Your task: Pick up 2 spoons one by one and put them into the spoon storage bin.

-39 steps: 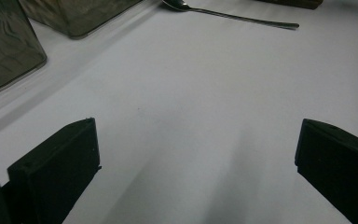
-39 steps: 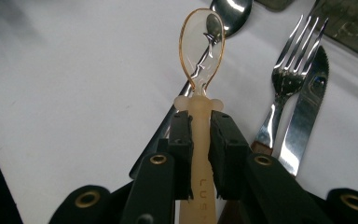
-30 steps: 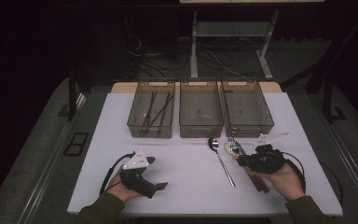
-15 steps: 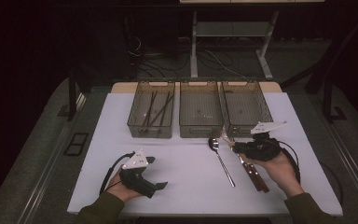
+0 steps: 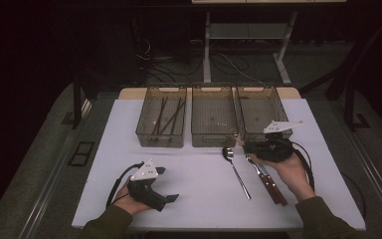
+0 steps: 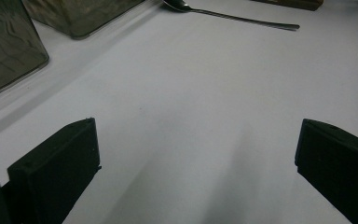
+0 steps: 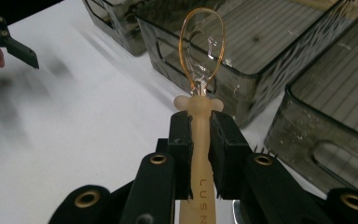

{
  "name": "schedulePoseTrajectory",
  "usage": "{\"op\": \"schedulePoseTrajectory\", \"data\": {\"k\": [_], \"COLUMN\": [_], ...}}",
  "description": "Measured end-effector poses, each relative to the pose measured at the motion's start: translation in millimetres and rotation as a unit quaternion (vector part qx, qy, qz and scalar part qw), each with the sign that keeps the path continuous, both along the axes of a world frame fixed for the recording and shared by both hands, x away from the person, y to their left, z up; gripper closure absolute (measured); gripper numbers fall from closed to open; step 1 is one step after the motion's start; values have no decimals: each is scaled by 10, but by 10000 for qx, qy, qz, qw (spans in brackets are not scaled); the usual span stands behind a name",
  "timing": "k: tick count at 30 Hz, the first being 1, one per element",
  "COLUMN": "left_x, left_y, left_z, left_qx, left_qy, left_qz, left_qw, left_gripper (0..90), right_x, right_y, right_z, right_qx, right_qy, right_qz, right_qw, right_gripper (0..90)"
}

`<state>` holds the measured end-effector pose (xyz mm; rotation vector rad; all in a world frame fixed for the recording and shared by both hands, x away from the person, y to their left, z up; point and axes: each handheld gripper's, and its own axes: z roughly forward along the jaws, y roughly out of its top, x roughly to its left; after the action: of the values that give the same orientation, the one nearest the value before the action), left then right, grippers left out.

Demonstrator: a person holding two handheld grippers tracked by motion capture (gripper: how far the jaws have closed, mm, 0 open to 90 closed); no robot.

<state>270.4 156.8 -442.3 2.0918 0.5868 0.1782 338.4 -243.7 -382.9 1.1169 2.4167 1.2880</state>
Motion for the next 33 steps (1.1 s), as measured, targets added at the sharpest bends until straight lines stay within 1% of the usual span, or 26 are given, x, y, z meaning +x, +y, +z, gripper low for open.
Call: {"op": "schedulePoseTrajectory", "data": {"k": [6,7,14,18,20,22,29,31,33], "left_x": [4,3,4,1,2,-1,-2,-5,-5], "left_y": [1,1,1,-5,-3,-7,-4,-2,-2], "left_z": [-2,-2,-3,-6,-5,-6,-3,1,0], "left_qx": [10,13,0,-3,-1,-32,-40,-43,-44], "left_qy": [6,10,12,24,24,31,17,12,14], "left_qz": [3,4,6,13,17,40,22,18,16], "left_qw": [10000,10000,10000,10000,10000,10000,10000,10000,10000], "left_gripper": [0,0,0,0,0,0,0,0,0], "right_x": [65,74,143,198,226,268,449,508,568], "right_y": [69,81,137,152,164,183,313,351,387], "right_z": [62,75,180,225,250,270,377,407,426], "right_qx": [145,170,269,290,343,388,387,387,419], "right_qy": [-94,-75,-180,-284,-312,-347,-419,-478,-488], "right_qz": [31,36,38,59,23,-1,-100,-121,-134], "right_qw": [9998,9998,9995,9992,9989,9986,9983,9980,9978], "right_gripper": [792,792,792,791,792,792,791,791,790]}}
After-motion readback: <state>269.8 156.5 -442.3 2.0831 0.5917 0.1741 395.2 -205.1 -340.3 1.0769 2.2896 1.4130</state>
